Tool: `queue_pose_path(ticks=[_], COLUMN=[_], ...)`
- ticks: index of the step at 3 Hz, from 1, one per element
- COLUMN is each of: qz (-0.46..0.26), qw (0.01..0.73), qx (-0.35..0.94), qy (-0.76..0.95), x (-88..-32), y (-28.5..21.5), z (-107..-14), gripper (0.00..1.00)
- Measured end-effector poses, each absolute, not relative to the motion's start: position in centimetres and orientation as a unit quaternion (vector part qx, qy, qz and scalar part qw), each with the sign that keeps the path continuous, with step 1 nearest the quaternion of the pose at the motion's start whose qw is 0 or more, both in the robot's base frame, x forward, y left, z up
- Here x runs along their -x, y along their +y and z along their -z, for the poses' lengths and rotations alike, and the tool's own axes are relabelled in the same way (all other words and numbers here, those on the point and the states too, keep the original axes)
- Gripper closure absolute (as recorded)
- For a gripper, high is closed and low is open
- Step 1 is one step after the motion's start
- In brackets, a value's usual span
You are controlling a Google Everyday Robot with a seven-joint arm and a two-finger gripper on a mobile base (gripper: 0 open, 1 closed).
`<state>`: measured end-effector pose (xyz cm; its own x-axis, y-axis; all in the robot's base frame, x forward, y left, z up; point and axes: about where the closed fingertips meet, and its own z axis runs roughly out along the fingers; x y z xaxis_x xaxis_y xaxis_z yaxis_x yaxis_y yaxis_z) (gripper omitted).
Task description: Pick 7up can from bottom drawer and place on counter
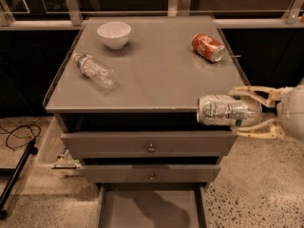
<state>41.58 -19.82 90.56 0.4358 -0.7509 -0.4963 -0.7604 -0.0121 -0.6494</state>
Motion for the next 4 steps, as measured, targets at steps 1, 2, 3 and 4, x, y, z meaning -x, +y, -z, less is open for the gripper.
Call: queue_pose_path(ticks=[1,2,3,4], qz=[-0.02,-0.064,-0.095,-0.081], qw=[0.458,0.486,0.515,0.545], qx=[0.71,0.697,0.677,0.624], qy=[0.534,0.524,0.517,0.554], x=[-45.0,-51.2,-54.6,-55.9], y=[-20.4,-18.3,-15.8,-15.7], z=[-90.8,-92.7,-94.3,-94.3], gripper=[1.0,1.0,1.0,1.0])
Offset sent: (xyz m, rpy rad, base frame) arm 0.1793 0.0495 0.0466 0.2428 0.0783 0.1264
